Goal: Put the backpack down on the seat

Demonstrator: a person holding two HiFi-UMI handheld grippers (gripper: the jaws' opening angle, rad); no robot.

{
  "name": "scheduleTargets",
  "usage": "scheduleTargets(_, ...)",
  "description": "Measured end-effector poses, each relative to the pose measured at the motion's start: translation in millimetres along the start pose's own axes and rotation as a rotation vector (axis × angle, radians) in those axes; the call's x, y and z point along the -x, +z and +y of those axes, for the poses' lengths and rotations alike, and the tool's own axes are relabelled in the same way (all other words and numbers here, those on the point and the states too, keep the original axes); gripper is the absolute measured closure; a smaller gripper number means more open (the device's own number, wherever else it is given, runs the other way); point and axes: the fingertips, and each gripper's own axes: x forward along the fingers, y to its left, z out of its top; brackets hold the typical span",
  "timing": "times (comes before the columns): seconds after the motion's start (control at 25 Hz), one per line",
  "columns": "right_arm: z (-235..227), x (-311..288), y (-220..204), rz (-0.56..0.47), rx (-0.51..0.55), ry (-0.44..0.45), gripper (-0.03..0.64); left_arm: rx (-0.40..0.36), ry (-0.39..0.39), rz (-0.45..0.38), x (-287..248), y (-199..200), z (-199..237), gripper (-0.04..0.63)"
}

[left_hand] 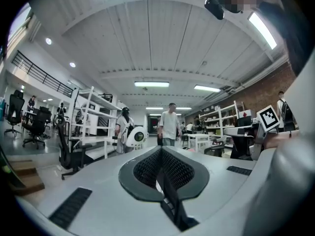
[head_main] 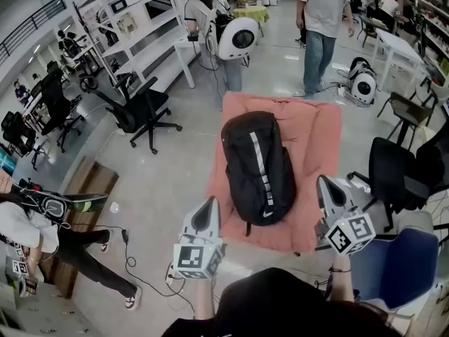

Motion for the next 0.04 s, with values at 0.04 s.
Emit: scheduleTargets(0.04, -1.3, 0.2, 0.2, -0.002, 0.002, -0.001, 0.604, 0.000, 0.001, 0.001, 0.1, -1.1, -0.1, 0.581)
